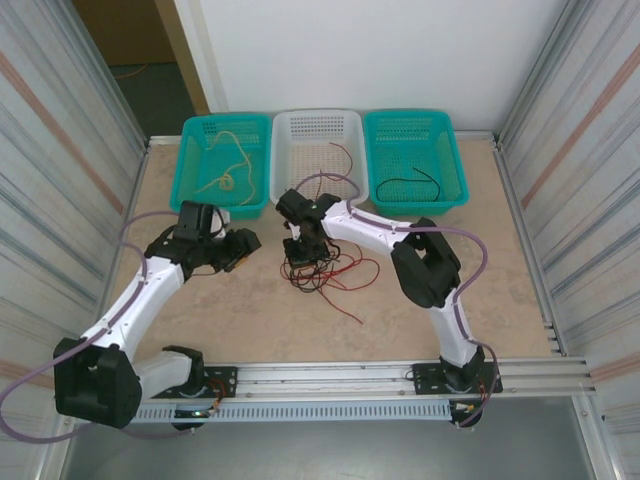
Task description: Untangle the cables
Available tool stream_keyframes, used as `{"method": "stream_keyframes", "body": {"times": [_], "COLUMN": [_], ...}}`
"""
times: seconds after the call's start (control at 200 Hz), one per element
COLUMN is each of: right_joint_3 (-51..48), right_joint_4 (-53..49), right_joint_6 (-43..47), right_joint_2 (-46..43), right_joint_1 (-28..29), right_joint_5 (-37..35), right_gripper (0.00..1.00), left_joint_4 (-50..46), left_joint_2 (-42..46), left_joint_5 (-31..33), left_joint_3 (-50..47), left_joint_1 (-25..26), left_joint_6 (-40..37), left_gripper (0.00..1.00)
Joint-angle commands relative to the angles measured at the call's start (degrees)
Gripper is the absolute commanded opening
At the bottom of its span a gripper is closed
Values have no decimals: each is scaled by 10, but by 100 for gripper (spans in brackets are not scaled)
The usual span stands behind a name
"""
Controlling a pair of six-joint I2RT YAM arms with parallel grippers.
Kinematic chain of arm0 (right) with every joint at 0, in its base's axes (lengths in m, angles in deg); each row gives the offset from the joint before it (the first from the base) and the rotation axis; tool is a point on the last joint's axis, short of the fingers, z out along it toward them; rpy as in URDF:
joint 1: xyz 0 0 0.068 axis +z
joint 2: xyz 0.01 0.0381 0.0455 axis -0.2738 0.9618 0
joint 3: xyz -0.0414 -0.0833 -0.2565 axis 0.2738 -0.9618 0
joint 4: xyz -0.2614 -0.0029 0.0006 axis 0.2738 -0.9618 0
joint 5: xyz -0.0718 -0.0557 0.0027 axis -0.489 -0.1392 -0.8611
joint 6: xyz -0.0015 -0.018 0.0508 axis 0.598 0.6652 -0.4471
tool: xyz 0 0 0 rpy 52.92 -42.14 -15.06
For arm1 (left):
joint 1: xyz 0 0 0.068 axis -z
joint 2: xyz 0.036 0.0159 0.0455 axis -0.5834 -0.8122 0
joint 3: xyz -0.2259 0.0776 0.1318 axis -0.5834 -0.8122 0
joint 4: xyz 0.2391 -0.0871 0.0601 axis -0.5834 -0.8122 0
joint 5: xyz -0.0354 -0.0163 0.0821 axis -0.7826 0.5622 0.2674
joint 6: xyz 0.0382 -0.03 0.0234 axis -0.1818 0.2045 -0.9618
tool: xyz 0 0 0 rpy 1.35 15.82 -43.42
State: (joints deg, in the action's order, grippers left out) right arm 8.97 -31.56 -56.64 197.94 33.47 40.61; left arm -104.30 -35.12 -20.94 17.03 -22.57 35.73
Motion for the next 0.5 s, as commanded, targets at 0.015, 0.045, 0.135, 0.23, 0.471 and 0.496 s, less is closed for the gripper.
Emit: {"method": "stream_keyframes", "body": {"times": [0.015, 0.045, 0.135, 0.23, 0.471, 0.496], "right_joint_3": [15, 12, -7, -38, -77, -78], "right_joint_4": [-15, -9, 10, 28, 78, 84], "right_joint_6": [21, 23, 32, 38, 23, 21], "right_joint_2": [-55, -71, -126, -190, -321, -331], "right_joint_1": [4, 5, 5, 4, -9, -12], "right_joint_5": [-17, -13, 3, 10, 20, 20], "right_gripper": [0, 0, 0, 0, 0, 0], "left_joint_4": [28, 37, 64, 101, 199, 205], "left_joint_2": [16, 17, 25, 37, 49, 47], "left_joint_5": [-28, -35, -39, -49, -49, -48], "left_joint_3": [-7, -8, -4, 0, 12, 14], "left_joint_1": [0, 3, 18, 40, 115, 120], "left_joint_6": [1, 1, -2, -3, -26, -27], "left_gripper": [52, 52, 52, 53, 56, 56]}}
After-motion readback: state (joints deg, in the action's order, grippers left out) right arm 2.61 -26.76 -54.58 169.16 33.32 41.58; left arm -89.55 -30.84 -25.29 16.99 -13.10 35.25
